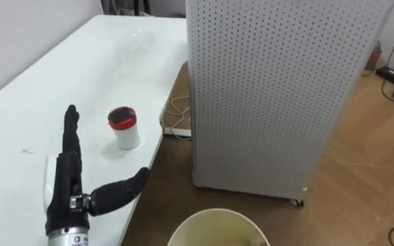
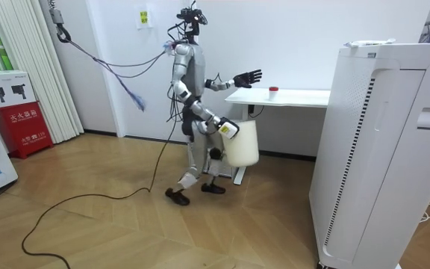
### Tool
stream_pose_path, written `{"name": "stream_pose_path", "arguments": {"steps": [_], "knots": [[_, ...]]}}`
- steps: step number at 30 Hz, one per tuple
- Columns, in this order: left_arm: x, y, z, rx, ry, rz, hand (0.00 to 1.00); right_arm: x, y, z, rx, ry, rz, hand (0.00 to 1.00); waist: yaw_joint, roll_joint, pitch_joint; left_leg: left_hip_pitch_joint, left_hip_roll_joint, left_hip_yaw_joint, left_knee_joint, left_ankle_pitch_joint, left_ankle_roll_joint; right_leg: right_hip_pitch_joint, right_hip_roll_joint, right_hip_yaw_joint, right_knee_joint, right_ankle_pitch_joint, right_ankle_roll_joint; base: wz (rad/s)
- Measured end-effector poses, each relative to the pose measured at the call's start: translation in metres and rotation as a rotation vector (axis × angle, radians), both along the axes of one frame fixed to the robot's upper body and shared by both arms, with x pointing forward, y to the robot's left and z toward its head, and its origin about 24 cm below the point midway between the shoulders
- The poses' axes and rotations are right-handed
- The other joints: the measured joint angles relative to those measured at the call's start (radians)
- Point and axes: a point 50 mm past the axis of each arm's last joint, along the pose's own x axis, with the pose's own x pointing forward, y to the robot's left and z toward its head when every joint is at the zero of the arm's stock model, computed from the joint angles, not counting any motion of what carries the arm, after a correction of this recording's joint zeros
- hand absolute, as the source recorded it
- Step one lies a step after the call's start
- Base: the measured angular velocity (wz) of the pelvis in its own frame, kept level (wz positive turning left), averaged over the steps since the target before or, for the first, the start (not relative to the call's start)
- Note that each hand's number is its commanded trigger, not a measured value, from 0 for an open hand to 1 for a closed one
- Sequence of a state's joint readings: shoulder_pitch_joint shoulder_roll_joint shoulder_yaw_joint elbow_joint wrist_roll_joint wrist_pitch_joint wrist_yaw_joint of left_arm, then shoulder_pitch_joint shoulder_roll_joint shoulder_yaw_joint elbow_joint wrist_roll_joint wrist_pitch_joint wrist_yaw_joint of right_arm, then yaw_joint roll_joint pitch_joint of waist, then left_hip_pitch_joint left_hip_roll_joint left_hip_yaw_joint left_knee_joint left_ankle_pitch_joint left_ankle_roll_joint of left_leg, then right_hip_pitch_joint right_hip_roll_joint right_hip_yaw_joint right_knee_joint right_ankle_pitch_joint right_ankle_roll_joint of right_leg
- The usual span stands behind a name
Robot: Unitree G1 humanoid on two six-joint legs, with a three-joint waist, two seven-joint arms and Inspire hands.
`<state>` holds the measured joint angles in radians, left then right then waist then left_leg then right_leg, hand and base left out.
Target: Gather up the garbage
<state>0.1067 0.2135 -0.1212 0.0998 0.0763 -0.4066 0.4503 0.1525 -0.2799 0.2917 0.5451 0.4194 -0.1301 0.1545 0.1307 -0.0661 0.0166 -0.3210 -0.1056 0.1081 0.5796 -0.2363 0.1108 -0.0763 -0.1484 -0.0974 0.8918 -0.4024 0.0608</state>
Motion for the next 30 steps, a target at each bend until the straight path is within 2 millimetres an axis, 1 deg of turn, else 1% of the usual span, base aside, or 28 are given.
{"name": "stream_pose_path", "arguments": {"steps": [1,2,3,4,5,6,7,8,9,10,11,12,13,14,19,24,27,30], "knots": [[0.0,0.0,0.0,0.01,0.003,0.001,0.0,0.0,0.001,0.0,-0.009,-0.001,0.01,1.0,0.002,0.007,0.0049,0.027,0.0,-0.004,0.007,-0.023,0.007,-0.033,-0.015,-0.016,0.086,0.076,0.004,-0.05],[0.0,0.0,0.0,0.023,0.001,0.005,0.0,0.0,0.003,0.0,-0.011,-0.002,0.017,1.0,0.007,0.018,0.0099,0.055,0.002,-0.014,-0.002,-0.04,0.01,-0.06,-0.028,-0.031,0.139,0.118,0.005,-0.07],[0.0,0.001,-0.001,0.02,0.002,0.01,0.0,0.001,0.003,0.0,-0.01,-0.004,0.018,1.0,0.01,0.023,0.0099,0.066,0.003,-0.017,-0.009,-0.043,0.01,-0.078,-0.035,-0.039,0.154,0.111,0.005,-0.05],[-0.001,0.001,-0.002,0.019,0.005,0.017,0.0,0.002,0.003,0.001,-0.007,-0.008,0.024,1.0,0.013,0.033,0.0072,0.081,0.007,-0.028,-0.025,-0.043,0.011,-0.123,-0.04,-0.047,0.143,0.071,0.001,0.04],[-0.001,0.002,-0.002,0.02,0.005,0.017,0.0,0.002,0.003,0.001,-0.005,-0.01,0.027,1.0,0.012,0.037,0.0077,0.088,0.011,-0.033,-0.033,-0.042,0.01,-0.144,-0.037,-0.047,0.118,0.054,0.0,0.18],[0.0,0.002,-0.001,0.024,0.004,0.016,0.0,0.002,0.005,0.001,-0.007,-0.011,0.041,1.0,0.008,0.041,0.0052,0.094,0.021,-0.04,-0.046,-0.042,0.01,-0.18,-0.028,-0.046,0.035,0.037,0.001,0.27],[0.0,0.003,-0.001,0.024,0.003,0.019,0.0,0.002,0.005,0.001,-0.018,-0.012,0.062,1.0,0.007,0.04,0.0049,0.1,0.026,-0.057,-0.054,-0.041,0.008,-0.194,-0.015,-0.039,-0.095,0.037,0.0,0.43],[0.0,0.003,-0.002,0.025,0.009,0.021,0.0,0.002,0.005,0.001,-0.036,-0.01,0.079,1.0,-0.002,0.037,0.0032,0.108,0.025,-0.073,-0.066,-0.042,0.003,-0.191,-0.003,-0.029,-0.242,0.057,-0.005,0.41],[0.0,0.004,-0.003,0.026,0.013,0.022,0.0,0.002,0.005,0.001,-0.042,-0.011,0.084,1.0,-0.003,0.035,0.0026,0.111,0.024,-0.081,-0.07,-0.043,0.0,-0.187,0.002,-0.024,-0.307,0.091,-0.007,0.46],[-0.001,0.004,-0.005,0.027,0.029,0.025,0.0,0.001,0.005,0.0,-0.05,-0.005,0.09,1.0,-0.003,0.037,-0.0006,0.126,0.028,-0.093,-0.083,-0.046,-0.009,-0.175,0.014,-0.023,-0.347,0.165,-0.011,0.22],[-0.002,0.005,-0.006,0.029,0.033,0.028,0.0,0.001,0.004,0.0,-0.053,-0.001,0.091,1.0,0.005,0.037,-0.003,0.144,0.035,-0.1,-0.115,-0.041,-0.019,-0.153,0.022,-0.04,-0.382,0.172,-0.022,0.16],[-0.002,0.005,-0.006,0.032,0.032,0.028,0.0,0.001,0.004,0.0,-0.055,0.0,0.092,1.0,0.01,0.039,-0.004,0.147,0.041,-0.106,-0.126,-0.038,-0.024,-0.144,0.03,-0.047,-0.398,0.177,-0.025,0.08],[-0.001,0.006,-0.005,0.041,0.033,0.027,0.0,0.001,0.003,0.0,-0.055,0.001,0.096,1.0,0.012,0.036,-0.0033,0.16,0.046,-0.116,-0.145,-0.032,-0.033,-0.128,0.037,-0.06,-0.428,0.182,-0.031,0.16],[-0.001,0.008,-0.006,0.049,0.04,0.029,0.0,0.002,0.003,0.0,-0.054,0.0,0.099,1.0,0.013,0.036,-0.003,0.166,0.056,-0.122,-0.154,-0.03,-0.037,-0.111,0.046,-0.07,-0.454,0.186,-0.036,0.13],[-0.001,0.009,-0.007,0.059,0.061,0.03,0.0,0.005,0.004,0.002,-0.047,-0.008,0.11,1.0,0.012,0.038,-0.0014,0.202,0.071,-0.132,-0.204,-0.022,-0.05,-0.061,0.063,-0.094,-0.516,0.19,-0.043,0.09],[-0.001,0.008,-0.01,0.058,0.086,0.016,0.0,0.006,0.005,0.002,-0.044,-0.009,0.115,1.0,0.014,0.033,0.0014,0.21,0.074,-0.136,-0.238,-0.018,-0.057,-0.061,0.064,-0.098,-0.532,0.19,-0.043,0.02],[-0.005,0.007,-0.014,0.059,0.112,0.003,0.0,0.005,0.007,0.002,-0.035,-0.006,0.125,1.0,0.012,0.027,0.0052,0.211,0.074,-0.136,-0.246,-0.018,-0.057,-0.061,0.065,-0.101,-0.538,0.19,-0.043,0.0],[-0.008,0.005,-0.02,0.063,0.154,-0.018,0.0,0.005,0.009,0.001,-0.026,-0.004,0.133,1.0,0.011,0.017,0.0058,0.21,0.076,-0.134,-0.253,-0.018,-0.057,-0.06,0.073,-0.1,-0.551,0.192,-0.046,0.0]]}}
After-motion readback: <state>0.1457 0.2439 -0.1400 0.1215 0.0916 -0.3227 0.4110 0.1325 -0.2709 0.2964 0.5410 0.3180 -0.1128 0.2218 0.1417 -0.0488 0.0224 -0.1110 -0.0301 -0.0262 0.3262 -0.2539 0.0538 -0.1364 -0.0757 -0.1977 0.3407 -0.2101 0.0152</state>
